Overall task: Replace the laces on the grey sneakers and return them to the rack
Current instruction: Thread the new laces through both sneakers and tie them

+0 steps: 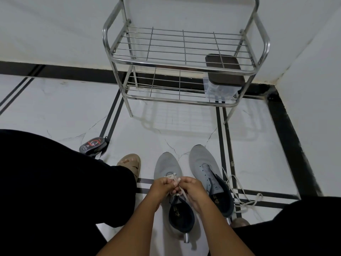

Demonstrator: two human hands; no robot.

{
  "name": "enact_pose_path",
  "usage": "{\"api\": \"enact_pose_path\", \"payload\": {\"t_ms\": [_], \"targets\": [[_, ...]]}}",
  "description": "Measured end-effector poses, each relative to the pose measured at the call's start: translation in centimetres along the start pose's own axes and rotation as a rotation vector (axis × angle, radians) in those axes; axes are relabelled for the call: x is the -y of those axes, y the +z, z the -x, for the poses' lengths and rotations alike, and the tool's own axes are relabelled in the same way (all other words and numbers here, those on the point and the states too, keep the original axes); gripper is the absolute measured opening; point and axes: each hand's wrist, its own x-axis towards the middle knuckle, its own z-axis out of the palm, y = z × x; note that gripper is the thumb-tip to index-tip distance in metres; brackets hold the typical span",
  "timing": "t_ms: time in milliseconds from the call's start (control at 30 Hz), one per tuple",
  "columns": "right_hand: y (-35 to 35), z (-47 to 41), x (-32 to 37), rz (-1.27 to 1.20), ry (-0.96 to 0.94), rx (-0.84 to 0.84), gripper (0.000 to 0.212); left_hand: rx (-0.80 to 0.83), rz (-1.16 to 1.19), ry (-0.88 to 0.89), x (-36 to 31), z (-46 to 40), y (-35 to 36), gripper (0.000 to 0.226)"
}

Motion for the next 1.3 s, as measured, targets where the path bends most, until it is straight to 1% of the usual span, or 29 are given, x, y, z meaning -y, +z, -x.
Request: {"api": "enact_pose_path", "payload": {"t_ms": [100, 167, 200, 267, 333, 400, 433, 467, 500, 567, 667, 700, 767, 833, 900, 933, 1000, 1067, 1133, 1200, 1233, 1300], "targets": [[-0.1, 0.0, 0.4, -0.030, 0.035, 0.075, 0.022, -0.043, -0.011, -0.020, 0.2, -0.4, -0.2, 0.026], [-0.1, 0.2, 0.5, -0.034, 0.038, 0.115, 0.021, -0.076, -0.011, -0.023, 0.2, -0.5, -0.2, 0.027], [-0.1, 0.2, 0.4, -0.006, 0.028, 0.109, 0.019, -0.084, -0.028, -0.024, 0.2, -0.5, -0.2, 0.025], [0.2, 0.2, 0.1, 0.039, 0.007, 0.037, 0.019, -0.051, -0.076, -0.040, 0.1, -0.6, 0.0, 0.017], [0.3, 0.0, 0.1, -0.019, 0.027, -0.009, 0.019, -0.007, -0.108, -0.071, -0.1, -0.6, 0.1, 0.007], [0.4, 0.0, 0.5, -0.011, 0.050, 0.039, 0.015, -0.013, -0.123, -0.080, -0.2, -0.6, 0.0, 0.014], [0.3, 0.1, 0.6, 0.110, 0.042, 0.057, 0.011, -0.032, -0.148, -0.071, -0.2, -0.6, 0.0, 0.017], [0.2, 0.1, 1.0, 0.302, 0.005, 0.055, 0.006, -0.058, -0.181, -0.056, -0.2, -0.5, -0.2, 0.018], [0.2, 0.1, 1.2, 0.521, -0.049, 0.035, 0.004, -0.086, -0.207, -0.046, -0.1, -0.5, -0.4, 0.017], [0.2, 0.1, 1.7, 0.884, -0.161, -0.042, 0.011, -0.128, -0.266, -0.033, 0.0, -0.4, -0.4, 0.018], [0.9, 0.4, 1.7, 1.332, -0.311, -0.116, 0.004, -0.151, -0.408, -0.024, -0.1, -0.7, 0.0, 0.020], [1.1, 0.5, 1.2, 1.444, -0.381, -0.139, 0.007, -0.159, -0.439, -0.020, -0.2, -0.7, 0.3, 0.017], [1.4, 0.8, 0.0, 1.531, -0.511, -0.180, 0.009, -0.160, -0.438, -0.017, -0.4, -0.7, 0.6, 0.002], [1.5, 1.1, -0.9, 1.524, -0.574, -0.209, 0.010, -0.101, -0.317, -0.037, -0.6, -0.9, 0.5, 0.019], [1.6, 1.3, -1.1, 1.436, -0.578, -0.227, 0.006, -0.005, -0.164, -0.088, -0.8, -0.9, 0.2, 0.031], [1.6, 1.4, -1.0, 1.366, -0.572, -0.235, 0.003, 0.021, -0.089, -0.127, -0.8, -0.8, 0.1, 0.032], [1.4, 1.4, -0.7, 1.199, -0.537, -0.264, 0.011, 0.041, 0.122, -0.200, -0.4, -0.6, 0.1, 0.027], [1.2, 1.4, -0.6, 1.031, -0.495, -0.283, 0.013, 0.010, 0.344, -0.247, -0.1, -0.6, 0.4, 0.021], [1.2, 1.4, -0.6, 0.874, -0.417, -0.293, 0.013, -0.062, 0.468, -0.325, -0.1, -0.8, 0.6, 0.016], [1.0, 1.3, -0.7, 0.694, -0.314, -0.295, 0.013, -0.118, 0.506, -0.373, -0.1, -1.0, 0.7, 0.013], [0.8, 1.3, -0.8, 0.606, -0.261, -0.300, 0.012, -0.154, 0.504, -0.365, 0.1, -1.3, 0.7, 0.011], [0.2, 1.4, -1.0, 0.448, -0.167, -0.344, 0.010, -0.233, 0.472, -0.337, 0.4, -1.8, 0.2, 0.019]]}}
